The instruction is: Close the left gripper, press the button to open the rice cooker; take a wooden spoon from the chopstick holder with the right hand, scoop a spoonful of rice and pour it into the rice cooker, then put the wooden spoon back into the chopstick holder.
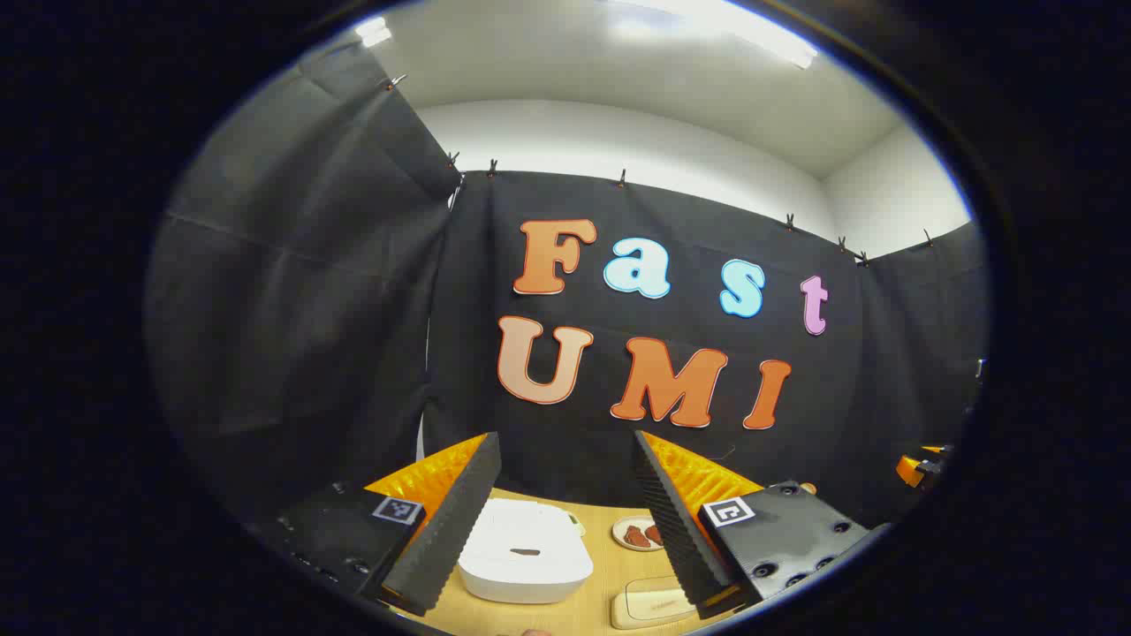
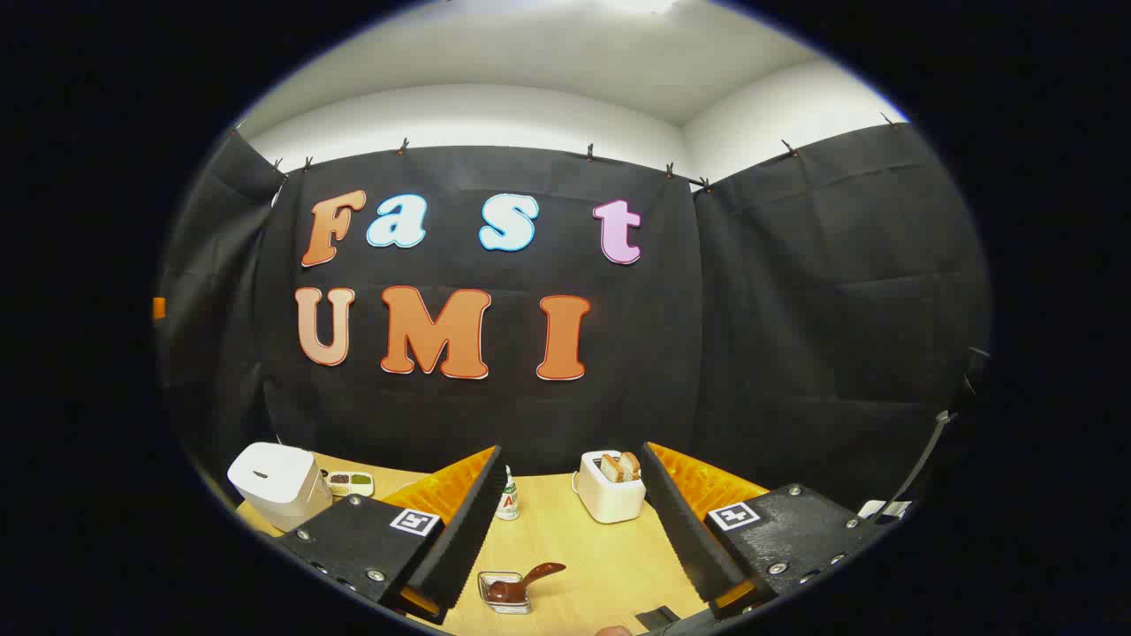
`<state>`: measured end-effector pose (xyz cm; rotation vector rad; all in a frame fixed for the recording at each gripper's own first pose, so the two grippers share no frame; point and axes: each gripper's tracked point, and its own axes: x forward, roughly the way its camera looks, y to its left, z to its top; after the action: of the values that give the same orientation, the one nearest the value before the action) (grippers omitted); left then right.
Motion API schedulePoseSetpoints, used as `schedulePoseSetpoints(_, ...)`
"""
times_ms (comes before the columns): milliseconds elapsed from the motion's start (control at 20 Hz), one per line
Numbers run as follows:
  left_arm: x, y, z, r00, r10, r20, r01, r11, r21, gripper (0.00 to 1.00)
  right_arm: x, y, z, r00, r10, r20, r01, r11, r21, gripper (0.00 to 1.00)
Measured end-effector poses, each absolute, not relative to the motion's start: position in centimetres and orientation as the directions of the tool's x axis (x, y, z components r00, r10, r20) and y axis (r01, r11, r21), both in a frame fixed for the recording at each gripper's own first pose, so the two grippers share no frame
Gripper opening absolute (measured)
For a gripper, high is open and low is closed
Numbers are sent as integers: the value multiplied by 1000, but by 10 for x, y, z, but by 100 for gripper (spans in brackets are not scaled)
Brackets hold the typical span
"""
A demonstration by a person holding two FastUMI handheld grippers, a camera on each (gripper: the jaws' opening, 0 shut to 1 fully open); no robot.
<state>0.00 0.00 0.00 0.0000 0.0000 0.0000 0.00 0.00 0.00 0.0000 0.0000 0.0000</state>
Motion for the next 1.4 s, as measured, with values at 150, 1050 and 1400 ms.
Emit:
schedulePoseSetpoints(150,-3,4,-6,1000,27,-15,-27,999,36,100,-4,-1,3,1000,3,0,-3,1000,-10,95)
schedulePoseSetpoints(1050,-4,0,0,1000,28,1,-28,996,87,100,-9,-5,13,1000,-20,6,20,1000,14,95)
schedulePoseSetpoints(1400,-10,4,-4,999,36,-11,-35,994,107,84,-13,-2,12,1000,-13,-1,13,1000,10,95)
